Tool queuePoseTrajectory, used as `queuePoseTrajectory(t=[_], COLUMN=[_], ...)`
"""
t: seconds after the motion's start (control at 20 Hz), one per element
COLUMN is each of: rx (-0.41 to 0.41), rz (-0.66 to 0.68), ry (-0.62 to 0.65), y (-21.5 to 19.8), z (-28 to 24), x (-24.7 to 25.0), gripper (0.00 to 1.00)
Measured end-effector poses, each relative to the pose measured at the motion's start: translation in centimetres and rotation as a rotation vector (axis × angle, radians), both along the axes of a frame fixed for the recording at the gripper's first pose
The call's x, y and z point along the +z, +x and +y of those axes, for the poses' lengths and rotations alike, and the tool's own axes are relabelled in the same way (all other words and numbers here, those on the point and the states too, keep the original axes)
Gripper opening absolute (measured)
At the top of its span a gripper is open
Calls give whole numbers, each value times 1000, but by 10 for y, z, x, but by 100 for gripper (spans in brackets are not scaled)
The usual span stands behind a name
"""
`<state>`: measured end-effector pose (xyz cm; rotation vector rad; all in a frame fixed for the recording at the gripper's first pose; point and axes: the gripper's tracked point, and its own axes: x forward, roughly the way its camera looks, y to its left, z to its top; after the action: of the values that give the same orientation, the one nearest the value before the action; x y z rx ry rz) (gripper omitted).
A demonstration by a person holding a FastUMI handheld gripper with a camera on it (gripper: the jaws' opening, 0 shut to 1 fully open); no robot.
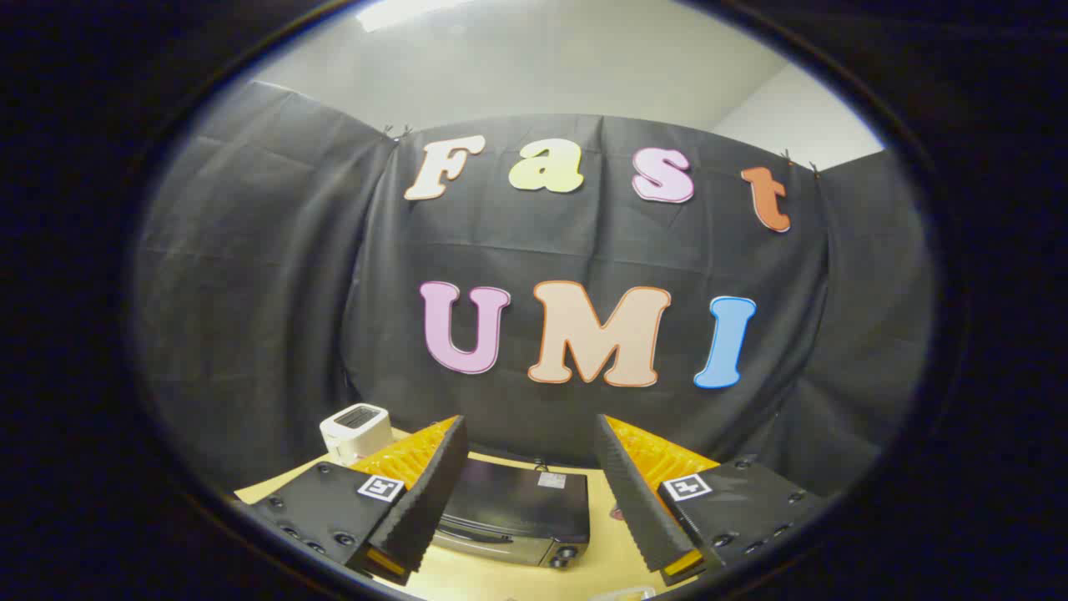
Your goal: Open the toaster oven, put the food inside, and close the toaster oven door.
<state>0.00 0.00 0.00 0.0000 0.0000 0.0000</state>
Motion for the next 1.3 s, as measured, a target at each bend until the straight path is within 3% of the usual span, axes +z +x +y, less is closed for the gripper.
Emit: queuePoseTrajectory(t=[0.25,0.7,1.3], rx=[-109,-156,-132], rz=[44,55,66], ry=[-12,-9,-9], y=[21,45,-15], z=[-32,-46,-30], x=[-6,-6,-27], gripper=[97,97,97])
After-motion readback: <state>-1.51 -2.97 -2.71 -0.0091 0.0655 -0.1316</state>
